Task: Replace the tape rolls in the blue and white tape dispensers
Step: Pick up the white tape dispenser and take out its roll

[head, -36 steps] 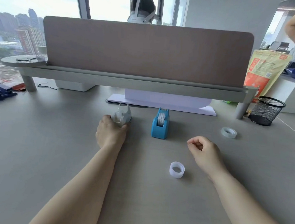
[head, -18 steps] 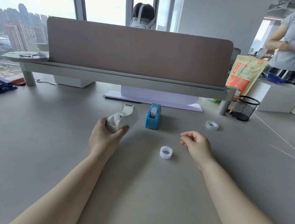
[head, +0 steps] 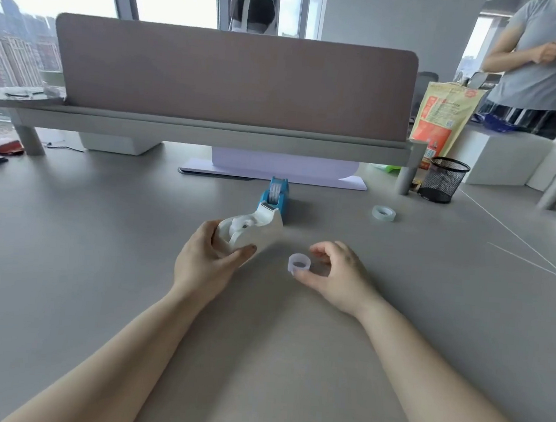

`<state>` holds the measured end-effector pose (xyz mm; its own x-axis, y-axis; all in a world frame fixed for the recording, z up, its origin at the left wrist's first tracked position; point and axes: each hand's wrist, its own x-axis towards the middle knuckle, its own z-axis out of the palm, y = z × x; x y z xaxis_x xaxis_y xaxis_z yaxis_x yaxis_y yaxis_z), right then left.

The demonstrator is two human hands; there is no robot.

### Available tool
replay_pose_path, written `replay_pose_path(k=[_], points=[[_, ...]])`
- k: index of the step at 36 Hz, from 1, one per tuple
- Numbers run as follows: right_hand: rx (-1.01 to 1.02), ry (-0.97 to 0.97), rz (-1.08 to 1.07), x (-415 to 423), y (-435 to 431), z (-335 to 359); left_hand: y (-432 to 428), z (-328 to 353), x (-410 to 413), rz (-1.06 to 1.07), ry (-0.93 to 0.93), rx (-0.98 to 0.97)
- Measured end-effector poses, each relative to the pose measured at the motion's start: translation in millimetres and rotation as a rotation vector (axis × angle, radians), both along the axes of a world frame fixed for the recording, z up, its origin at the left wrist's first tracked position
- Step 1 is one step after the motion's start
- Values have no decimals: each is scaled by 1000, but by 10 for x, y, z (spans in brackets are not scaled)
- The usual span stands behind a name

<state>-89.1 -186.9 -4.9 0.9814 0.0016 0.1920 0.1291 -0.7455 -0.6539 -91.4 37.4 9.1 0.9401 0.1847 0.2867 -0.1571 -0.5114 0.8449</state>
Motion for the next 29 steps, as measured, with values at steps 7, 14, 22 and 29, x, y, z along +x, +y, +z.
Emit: replay_pose_path(k=[7, 14, 22, 29], points=[[-245, -97, -52, 51, 38, 3, -57, -34, 69, -53, 16, 22], [-272, -23, -439, 110, -332, 16, -122, -91, 108, -256, 63, 56], [-86, -33, -456, 152, -369, -26, -128, -86, 150, -381, 124, 95], [112, -294, -407, 81, -228, 55, -107, -96, 171, -402, 122, 121]])
